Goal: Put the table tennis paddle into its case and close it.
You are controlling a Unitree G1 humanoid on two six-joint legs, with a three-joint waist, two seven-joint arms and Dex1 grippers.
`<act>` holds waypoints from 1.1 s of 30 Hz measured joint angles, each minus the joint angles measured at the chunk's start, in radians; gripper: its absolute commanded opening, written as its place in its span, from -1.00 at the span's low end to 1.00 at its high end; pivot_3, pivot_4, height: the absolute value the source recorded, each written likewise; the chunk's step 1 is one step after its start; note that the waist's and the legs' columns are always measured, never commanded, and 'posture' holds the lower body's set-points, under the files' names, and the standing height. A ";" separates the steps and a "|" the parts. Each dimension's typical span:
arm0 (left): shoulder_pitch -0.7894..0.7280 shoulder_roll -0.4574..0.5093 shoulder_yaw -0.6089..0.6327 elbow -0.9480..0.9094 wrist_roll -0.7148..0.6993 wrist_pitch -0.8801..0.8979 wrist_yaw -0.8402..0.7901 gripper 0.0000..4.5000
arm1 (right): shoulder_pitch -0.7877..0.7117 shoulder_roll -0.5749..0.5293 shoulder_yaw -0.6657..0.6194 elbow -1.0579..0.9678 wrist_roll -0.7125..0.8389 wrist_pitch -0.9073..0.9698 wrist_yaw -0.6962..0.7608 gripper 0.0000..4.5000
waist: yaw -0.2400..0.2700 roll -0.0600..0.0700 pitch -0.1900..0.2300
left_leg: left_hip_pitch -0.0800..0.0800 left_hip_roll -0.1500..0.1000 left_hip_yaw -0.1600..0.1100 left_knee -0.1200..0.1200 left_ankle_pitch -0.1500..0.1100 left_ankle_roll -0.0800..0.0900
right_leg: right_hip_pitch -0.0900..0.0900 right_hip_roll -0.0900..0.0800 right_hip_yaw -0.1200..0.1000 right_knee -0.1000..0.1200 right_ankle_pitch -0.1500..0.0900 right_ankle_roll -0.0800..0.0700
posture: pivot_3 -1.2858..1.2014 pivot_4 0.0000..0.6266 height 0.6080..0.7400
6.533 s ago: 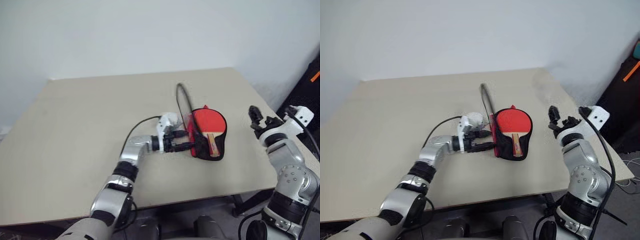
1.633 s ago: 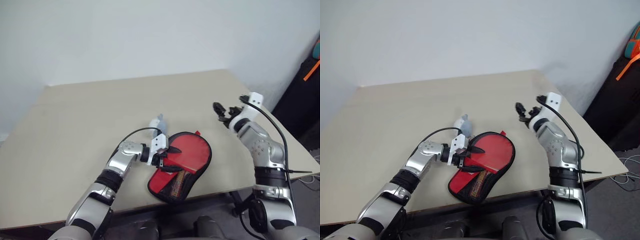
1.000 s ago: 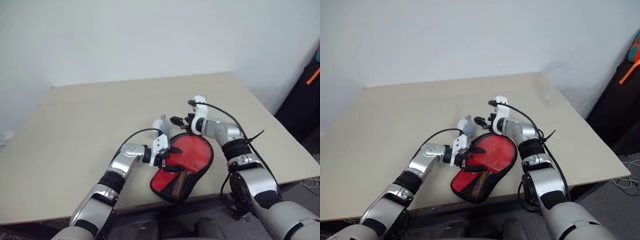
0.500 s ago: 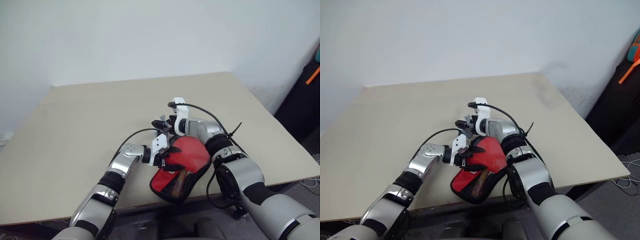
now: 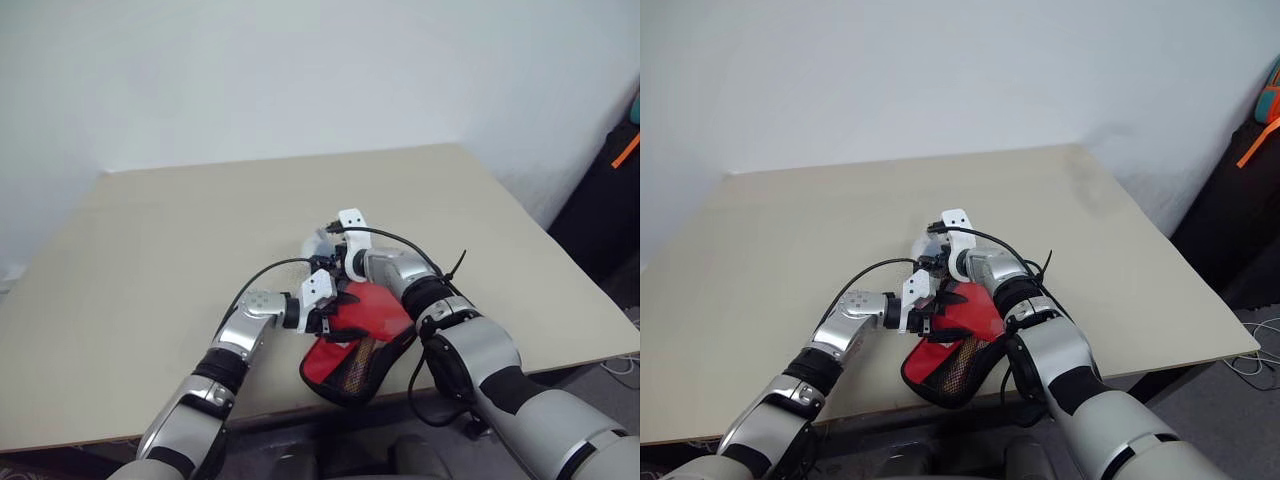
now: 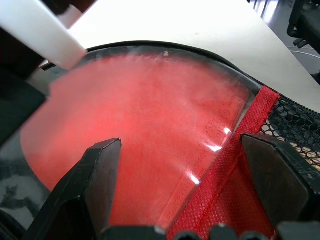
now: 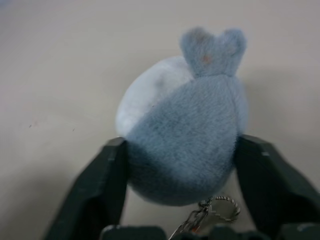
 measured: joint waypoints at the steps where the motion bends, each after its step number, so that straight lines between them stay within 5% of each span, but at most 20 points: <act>1: 0.002 0.001 0.000 -0.003 0.000 0.000 0.001 0.80 | -0.001 0.000 -0.007 0.003 0.000 -0.001 -0.003 -0.19 | 0.000 0.000 0.000 | 0.000 0.000 0.000 0.000 0.000 0.000 | 0.000 0.000 0.000 0.000 0.000 0.000 | 0.03 -1.00 1.00; 4: 0.007 0.003 0.000 -0.011 0.000 0.000 0.005 0.80 | -0.001 0.000 -0.022 0.007 0.001 -0.003 -0.018 -0.67 | 0.000 0.000 0.000 | 0.000 0.000 0.000 0.000 0.000 0.000 | 0.000 0.000 0.000 0.000 0.000 0.000 | 0.03 -1.00 1.00; 8: 0.009 0.004 0.000 -0.016 0.000 0.002 0.008 0.80 | -0.001 0.000 -0.043 0.007 0.002 -0.009 -0.036 -1.00 | 0.000 0.000 0.000 | 0.000 0.000 0.000 0.000 0.000 0.000 | 0.000 0.000 0.000 0.000 0.000 0.000 | 0.03 -1.00 1.00; 26: 0.005 0.006 -0.005 -0.041 0.008 0.042 0.005 0.80 | 0.056 -0.106 -0.286 0.034 0.089 -0.171 -0.331 -1.00 | -0.002 0.000 0.000 | -0.001 0.000 0.000 -0.001 0.000 0.000 | 0.000 0.000 0.000 -0.003 0.000 0.000 | 0.03 -1.00 1.00; 33: -0.003 0.005 -0.013 -0.048 0.013 0.057 -0.001 0.80 | 0.325 -0.161 -0.290 -0.372 0.143 -0.074 -0.310 -1.00 | 0.002 0.001 0.001 | -0.004 -0.001 -0.001 -0.001 0.000 0.000 | -0.001 0.000 -0.001 -0.004 -0.001 0.000 | 0.03 -1.00 1.00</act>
